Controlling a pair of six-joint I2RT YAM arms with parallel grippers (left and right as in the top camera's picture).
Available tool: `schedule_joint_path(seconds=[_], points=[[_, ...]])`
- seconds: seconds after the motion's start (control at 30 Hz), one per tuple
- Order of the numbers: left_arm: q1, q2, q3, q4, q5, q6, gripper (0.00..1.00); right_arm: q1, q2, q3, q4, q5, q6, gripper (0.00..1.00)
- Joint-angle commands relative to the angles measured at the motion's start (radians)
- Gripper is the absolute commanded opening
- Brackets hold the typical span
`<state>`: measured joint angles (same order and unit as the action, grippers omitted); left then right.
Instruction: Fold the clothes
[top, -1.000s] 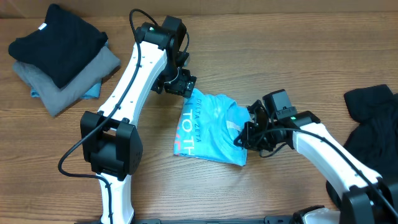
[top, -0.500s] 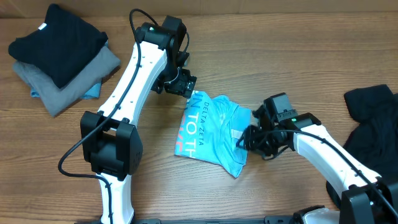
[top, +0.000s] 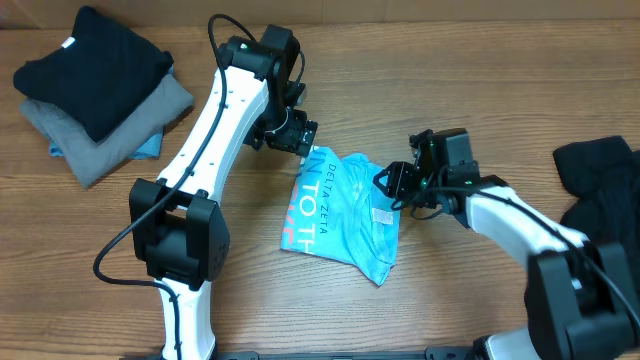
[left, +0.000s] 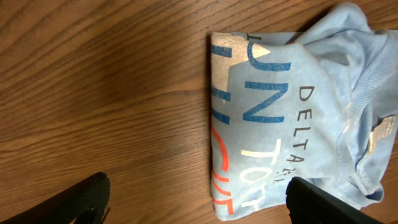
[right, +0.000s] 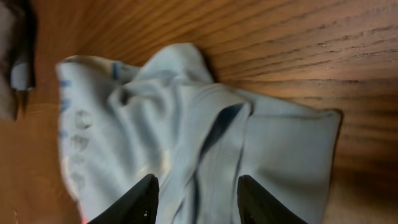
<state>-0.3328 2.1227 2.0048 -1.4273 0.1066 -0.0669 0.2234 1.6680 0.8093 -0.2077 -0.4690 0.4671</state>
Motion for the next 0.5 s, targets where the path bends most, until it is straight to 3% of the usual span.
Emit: schedule_joint_path(seconds=[0.0,0.2,0.4,0.47], points=[[0.005,-0.017,0.0,-0.001,0.024,0.023,0.93,0.0,0.1,0.003,0.079,-0.071,0.065,0.44],[0.005,-0.017,0.0,0.003,0.024,0.023,0.93,-0.012,0.127,0.005,0.192,-0.184,0.054,0.41],[0.005,-0.017,0.0,0.01,0.024,0.023,0.93,-0.013,0.127,0.01,0.211,-0.185,0.061,0.08],[0.005,-0.017,0.0,0.01,0.024,0.023,0.93,-0.022,0.127,0.018,0.209,-0.19,0.06,0.04]])
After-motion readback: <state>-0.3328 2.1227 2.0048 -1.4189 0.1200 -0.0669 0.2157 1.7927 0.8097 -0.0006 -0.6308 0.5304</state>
